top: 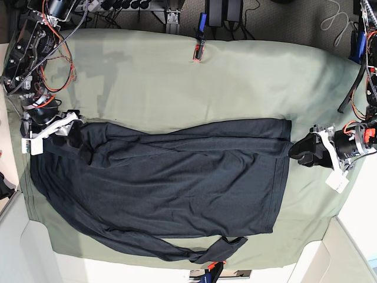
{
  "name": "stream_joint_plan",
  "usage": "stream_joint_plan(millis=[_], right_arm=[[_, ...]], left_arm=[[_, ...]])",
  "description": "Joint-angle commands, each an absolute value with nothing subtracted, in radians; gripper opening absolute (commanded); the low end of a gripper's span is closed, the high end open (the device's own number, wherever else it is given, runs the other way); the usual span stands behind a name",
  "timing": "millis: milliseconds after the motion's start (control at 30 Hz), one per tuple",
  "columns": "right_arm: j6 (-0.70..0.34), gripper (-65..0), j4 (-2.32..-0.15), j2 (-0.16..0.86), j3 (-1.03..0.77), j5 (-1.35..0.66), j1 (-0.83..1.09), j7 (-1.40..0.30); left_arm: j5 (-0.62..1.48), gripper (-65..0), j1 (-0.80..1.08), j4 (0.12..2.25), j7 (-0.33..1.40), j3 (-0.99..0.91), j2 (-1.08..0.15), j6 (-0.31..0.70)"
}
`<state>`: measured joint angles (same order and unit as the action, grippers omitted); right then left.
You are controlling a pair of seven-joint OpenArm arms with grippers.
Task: Fold the T-shirt properly
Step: 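Drag the shirt edge with both grippers toward the robot's base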
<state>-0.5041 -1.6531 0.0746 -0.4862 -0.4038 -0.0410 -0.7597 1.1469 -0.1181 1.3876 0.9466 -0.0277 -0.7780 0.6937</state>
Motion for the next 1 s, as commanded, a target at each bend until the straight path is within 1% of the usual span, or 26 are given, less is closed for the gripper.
stream_joint_plan(millis=[0,133,300,467,700,967], right_arm=[[-0.501,-35.3,-1.675,0.091,-0.522,-0.432,-0.031,-0.737],[-0.501,-35.3,-1.675,0.094,-0.665,-0.522,0.052,-0.742],[-0.492,-35.3,-1.675,0.094,-0.770,-0.540,0.091,-0.749],[-0.490,-35.3,-1.674,0.094,-0.780,-0.542,0.116,-0.728],[-0.467,-35.3,-1.587,0.116,-0.780,-0.513,0.086,-0.668],[-0.467,-35.3,-1.494,0.122,-0.780,-0.477,0.006,-0.657]], left_arm=[[1.178,-32.8,-0.111,1.401,0.940,-0.041,-0.798,0.698],[1.185,-32.8,-0.012,1.401,0.939,-0.041,-0.787,0.698],[1.185,-32.8,0.045,1.401,0.934,-0.081,-0.750,0.698],[1.186,-32.8,0.098,1.401,0.931,-0.148,-0.740,0.698],[1.187,-32.8,0.112,1.401,0.932,-0.150,-0.739,0.698],[1.182,-32.8,0.120,1.401,0.933,-0.150,-0.712,0.698]])
